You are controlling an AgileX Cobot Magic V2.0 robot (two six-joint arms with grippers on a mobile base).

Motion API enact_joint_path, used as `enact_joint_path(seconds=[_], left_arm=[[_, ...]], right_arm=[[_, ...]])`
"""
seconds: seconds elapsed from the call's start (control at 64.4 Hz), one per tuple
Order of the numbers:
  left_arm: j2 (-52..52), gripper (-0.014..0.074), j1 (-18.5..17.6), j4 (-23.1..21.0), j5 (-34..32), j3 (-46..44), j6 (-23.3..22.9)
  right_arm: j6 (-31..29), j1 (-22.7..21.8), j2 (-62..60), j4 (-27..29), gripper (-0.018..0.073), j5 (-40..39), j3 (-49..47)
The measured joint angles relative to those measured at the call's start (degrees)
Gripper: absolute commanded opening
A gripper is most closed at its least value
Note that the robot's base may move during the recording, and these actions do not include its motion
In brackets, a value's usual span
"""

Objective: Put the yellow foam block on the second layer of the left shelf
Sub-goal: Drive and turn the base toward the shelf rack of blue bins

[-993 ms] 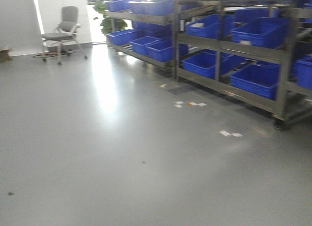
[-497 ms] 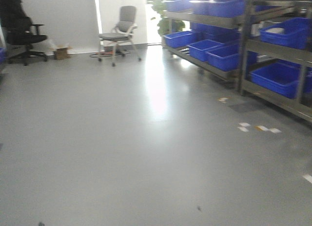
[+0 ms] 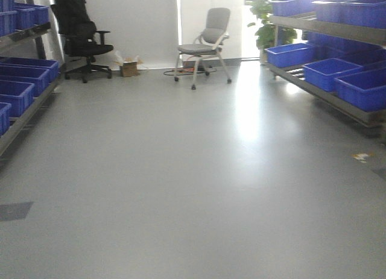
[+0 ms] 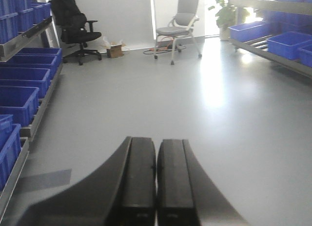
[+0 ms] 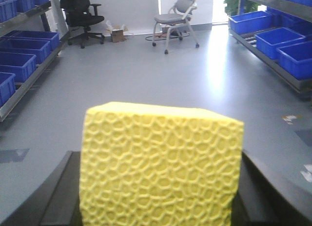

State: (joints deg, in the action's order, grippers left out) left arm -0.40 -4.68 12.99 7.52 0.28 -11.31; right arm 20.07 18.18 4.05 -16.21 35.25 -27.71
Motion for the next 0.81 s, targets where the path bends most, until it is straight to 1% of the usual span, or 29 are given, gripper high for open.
enact_joint_path(seconds=[0.807], left_arm=[[0.0,0.0137,0.0,0.0,0.0,0.0,0.0]], right_arm=[[0.0,0.0,0.0,0.0,0.0332,0.0,0.0]])
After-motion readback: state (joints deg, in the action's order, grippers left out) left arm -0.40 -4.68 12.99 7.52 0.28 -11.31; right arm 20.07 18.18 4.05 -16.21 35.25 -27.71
